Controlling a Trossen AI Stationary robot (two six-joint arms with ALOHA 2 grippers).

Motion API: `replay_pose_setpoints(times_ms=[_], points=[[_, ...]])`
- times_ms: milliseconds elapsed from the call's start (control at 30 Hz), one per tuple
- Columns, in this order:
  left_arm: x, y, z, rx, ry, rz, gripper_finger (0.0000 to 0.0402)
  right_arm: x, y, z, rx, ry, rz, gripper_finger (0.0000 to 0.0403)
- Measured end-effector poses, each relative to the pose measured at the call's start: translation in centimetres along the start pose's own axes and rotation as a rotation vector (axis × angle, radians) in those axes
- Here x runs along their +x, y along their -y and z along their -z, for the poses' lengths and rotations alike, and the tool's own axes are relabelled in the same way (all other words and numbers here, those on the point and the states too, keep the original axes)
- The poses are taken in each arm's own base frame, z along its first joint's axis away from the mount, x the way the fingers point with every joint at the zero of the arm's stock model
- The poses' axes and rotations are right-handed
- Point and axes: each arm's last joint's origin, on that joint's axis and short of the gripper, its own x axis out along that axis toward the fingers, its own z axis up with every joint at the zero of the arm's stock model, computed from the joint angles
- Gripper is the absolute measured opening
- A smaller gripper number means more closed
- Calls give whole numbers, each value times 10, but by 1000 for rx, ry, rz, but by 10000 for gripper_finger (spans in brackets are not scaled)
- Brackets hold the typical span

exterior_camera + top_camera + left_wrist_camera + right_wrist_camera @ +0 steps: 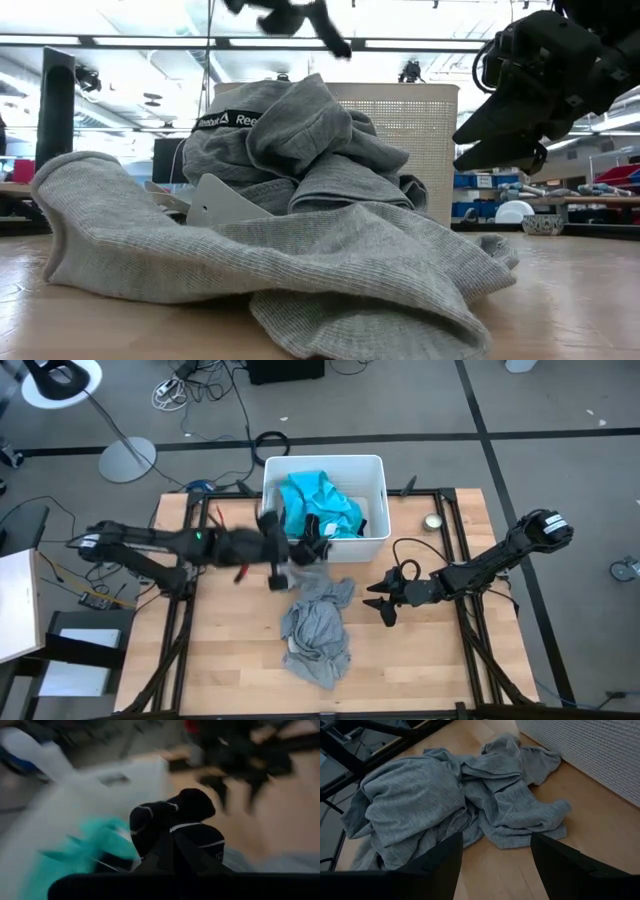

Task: Sort clothes
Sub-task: Put the black sock into the white bin, then put the gray shirt into the white bin

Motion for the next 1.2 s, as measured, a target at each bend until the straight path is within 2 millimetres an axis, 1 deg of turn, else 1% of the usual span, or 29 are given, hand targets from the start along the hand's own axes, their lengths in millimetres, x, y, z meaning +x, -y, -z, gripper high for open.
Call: replay_pose_setpoints(times_ms=[67, 100, 233, 367, 433, 500, 567, 667, 800, 967, 1067, 1200], points=[[-2, -22, -11, 23, 30, -61, 0, 0, 0, 0, 1, 2, -1, 235], [-1, -32, -14, 32, 32, -81, 0, 0, 0, 0, 2, 4, -3, 235], [6, -75, -14, -6, 87, -95, 0, 0, 0, 0, 2, 4, -4, 235], [22, -114, -5, -108, 113, -146, 1, 0, 0, 0, 2, 4, -4, 235], [32, -129, 2, -155, 95, -187, 4, 0, 0, 0, 2, 4, -4, 235], [39, -140, 10, -178, 63, -214, 9, 0, 0, 0, 2, 3, -3, 235], [45, -146, 15, -190, 38, -227, 17, 0, 0, 0, 1, 3, -2, 235], [47, -148, 21, -210, -1, -226, 37, 0, 0, 0, 1, -2, -6, 235], [44, -148, 20, -240, -22, -218, 75, 0, -1, 0, 1, -15, -23, 235], [31, -143, 7, -273, -83, -174, 111, 0, -1, 0, -15, -14, -24, 235], [24, -129, 3, -311, -140, -77, 116, 0, -1, 0, -13, -13, -24, 235], [23, -92, 3, -273, -179, 43, 117, 0, -1, 0, -6, -13, -25, 235]])
